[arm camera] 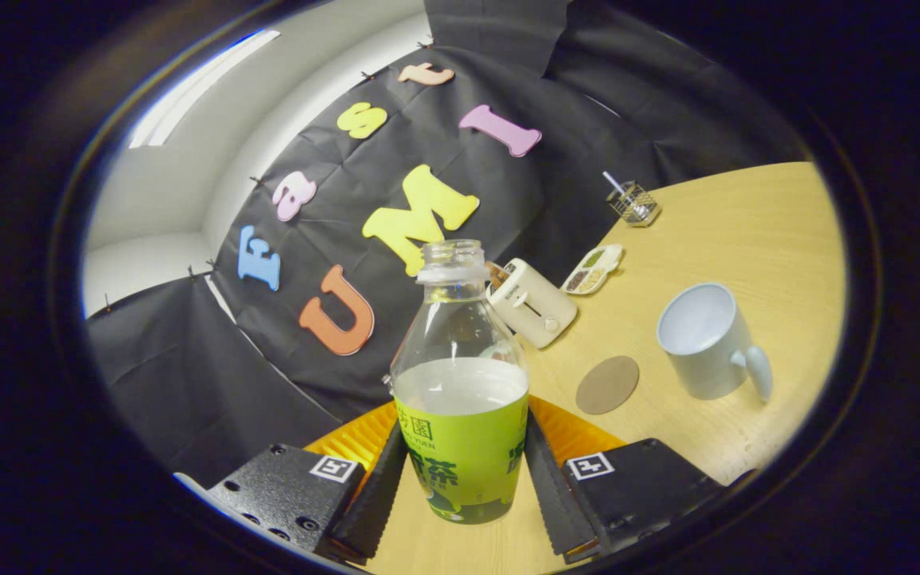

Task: Take the bottle from table, then pour the juice into the cup, finally place the bottle on the coaster

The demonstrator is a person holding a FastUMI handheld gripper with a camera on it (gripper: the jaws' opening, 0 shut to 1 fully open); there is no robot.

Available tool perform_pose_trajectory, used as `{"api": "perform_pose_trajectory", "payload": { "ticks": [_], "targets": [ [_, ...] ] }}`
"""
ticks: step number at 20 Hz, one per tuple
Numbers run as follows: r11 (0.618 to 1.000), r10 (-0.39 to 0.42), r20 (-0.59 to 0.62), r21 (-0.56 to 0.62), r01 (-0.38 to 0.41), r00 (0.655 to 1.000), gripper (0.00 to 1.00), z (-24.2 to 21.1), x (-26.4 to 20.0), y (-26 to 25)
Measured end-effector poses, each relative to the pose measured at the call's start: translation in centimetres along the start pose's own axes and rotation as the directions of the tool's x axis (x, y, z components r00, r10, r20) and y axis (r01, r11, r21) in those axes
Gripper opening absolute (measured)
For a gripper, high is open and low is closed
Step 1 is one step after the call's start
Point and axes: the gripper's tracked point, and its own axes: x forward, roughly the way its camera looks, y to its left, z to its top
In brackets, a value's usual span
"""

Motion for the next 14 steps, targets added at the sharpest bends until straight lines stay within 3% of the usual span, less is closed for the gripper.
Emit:
{"api": "perform_pose_trajectory", "payload": {
  "ticks": [4,9,14],
  "targets": [
    [0.991,0.031,0.007,0.129,-0.032,0.999,0.8,0.3,0.7,0.3],
    [0.982,-0.021,0.008,0.188,0.019,1.0,0.8,0.1,1.3,-0.8],
    [0.921,0.081,0.015,0.381,-0.08,0.997,0.79,0.1,1.7,0.8]
  ]
}}
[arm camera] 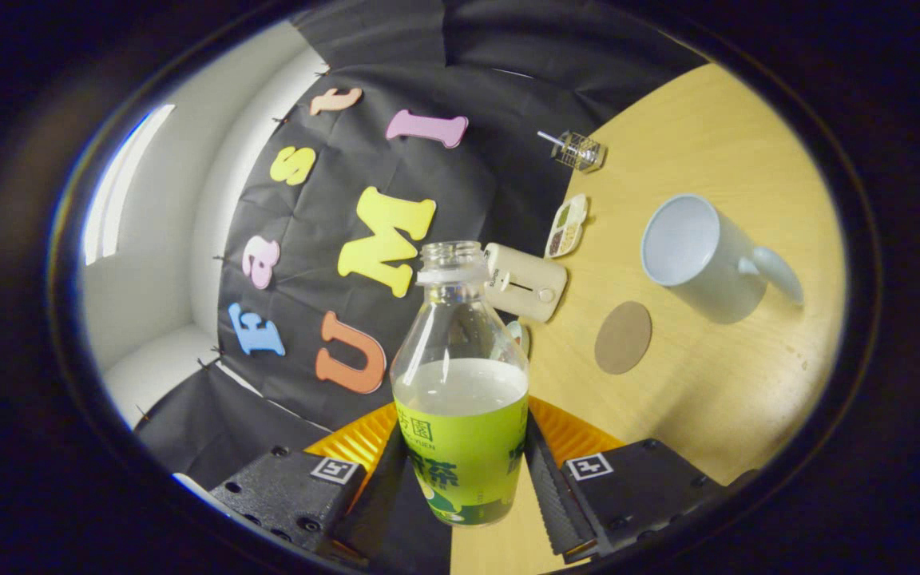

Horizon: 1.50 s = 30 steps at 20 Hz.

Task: Take the bottle from table, then pour the juice into the cup, finally place the bottle on the coaster

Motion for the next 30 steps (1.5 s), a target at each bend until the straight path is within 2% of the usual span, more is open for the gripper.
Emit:
{"api": "perform_pose_trajectory", "payload": {
  "ticks": [2,7,12,17,23,30],
  "targets": [
    [0.998,0.03,-0.005,0.053,-0.029,1.0,0.79,0.1,0.2,0.3],
    [0.997,0.01,-0.037,0.077,-0.007,0.999,0.79,0.1,0.9,-0.3],
    [0.978,0.013,-0.04,0.207,-0.004,0.999,0.79,0.6,1.2,-0.7],
    [0.936,0.083,-0.061,0.348,-0.057,0.995,0.79,0.5,1.0,0.0],
    [0.858,0.155,-0.022,0.5,-0.123,0.988,0.79,2.0,0.9,0.4],
    [0.832,0.173,-0.022,0.539,-0.134,0.985,0.79,2.5,0.7,0.7]
  ]
}}
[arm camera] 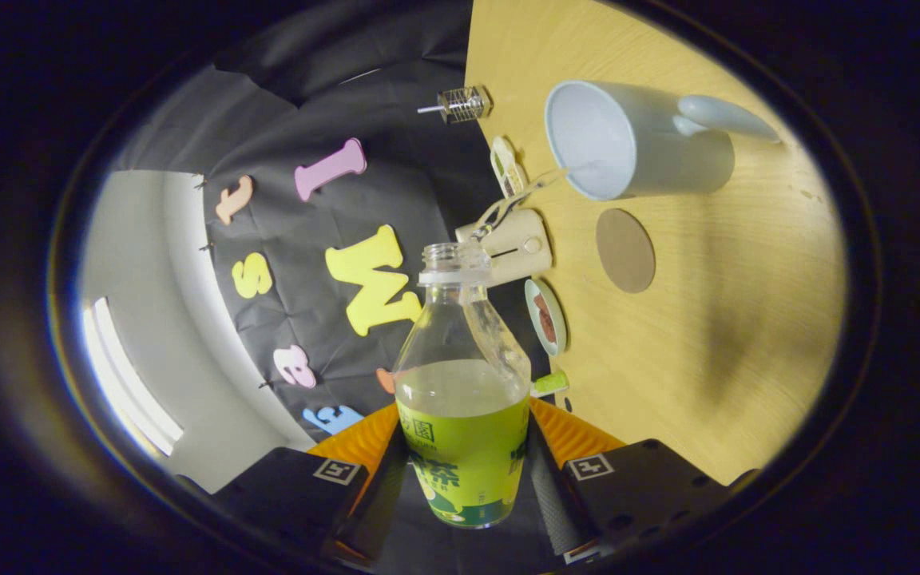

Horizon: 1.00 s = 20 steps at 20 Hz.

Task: Take the bottle from table, then pour the juice into the cup, finally place the bottle on the coaster

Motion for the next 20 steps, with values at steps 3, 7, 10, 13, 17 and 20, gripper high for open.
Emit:
{"api": "perform_pose_trajectory", "payload": {
  "ticks": [3,7,10,13,17,20],
  "targets": [
    [0.999,0.011,0.002,0.033,-0.011,1.0,0.79,0.5,-0.2,0.3],
    [0.996,0.038,0.007,0.079,-0.038,0.999,0.79,1.0,-0.7,0.9],
    [0.995,0.055,0.009,0.083,-0.056,0.998,0.79,1.1,-1.0,1.6],
    [0.994,0.059,0.013,0.096,-0.06,0.998,0.79,1.5,-1.3,1.6],
    [0.985,0.093,0.021,0.145,-0.095,0.995,0.79,1.7,-1.5,1.8],
    [0.98,0.099,0.011,0.175,-0.099,0.995,0.79,1.5,-1.3,1.6]
  ]
}}
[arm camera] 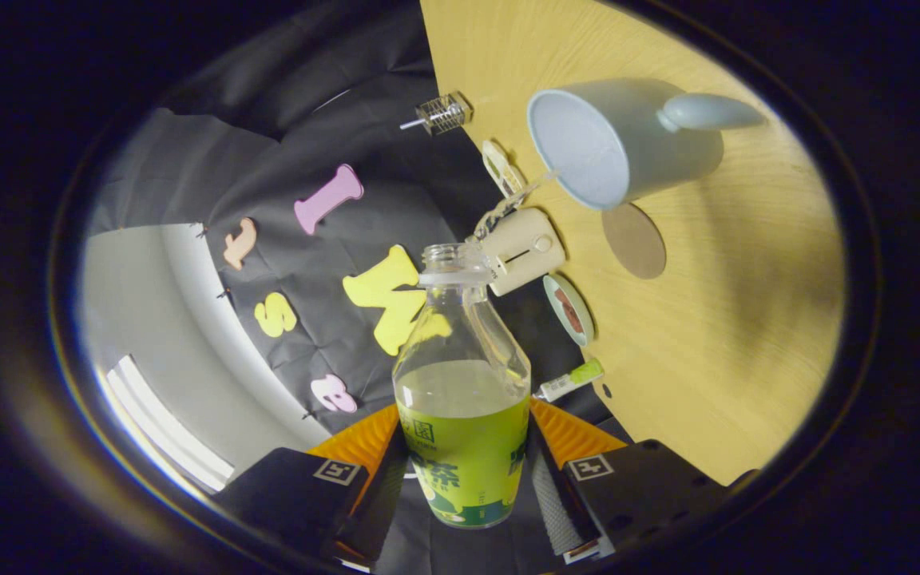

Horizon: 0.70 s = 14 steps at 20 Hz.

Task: Take the bottle from table, then pour the juice into the cup, finally place the bottle on the coaster

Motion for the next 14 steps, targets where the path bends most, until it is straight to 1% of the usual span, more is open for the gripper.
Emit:
{"api": "perform_pose_trajectory", "payload": {
  "ticks": [3,8,10,14],
  "targets": [
    [1.0,-0.003,-0.001,0.024,0.003,1.0,0.79,0.1,-0.4,-0.1],
    [0.999,0.035,-0.004,0.032,-0.034,0.999,0.79,0.3,-0.5,0.9],
    [0.998,0.037,-0.006,0.053,-0.036,0.999,0.79,0.3,-0.8,1.0],
    [0.992,0.066,0.005,0.104,-0.066,0.998,0.79,0.9,-0.9,1.5]
  ]
}}
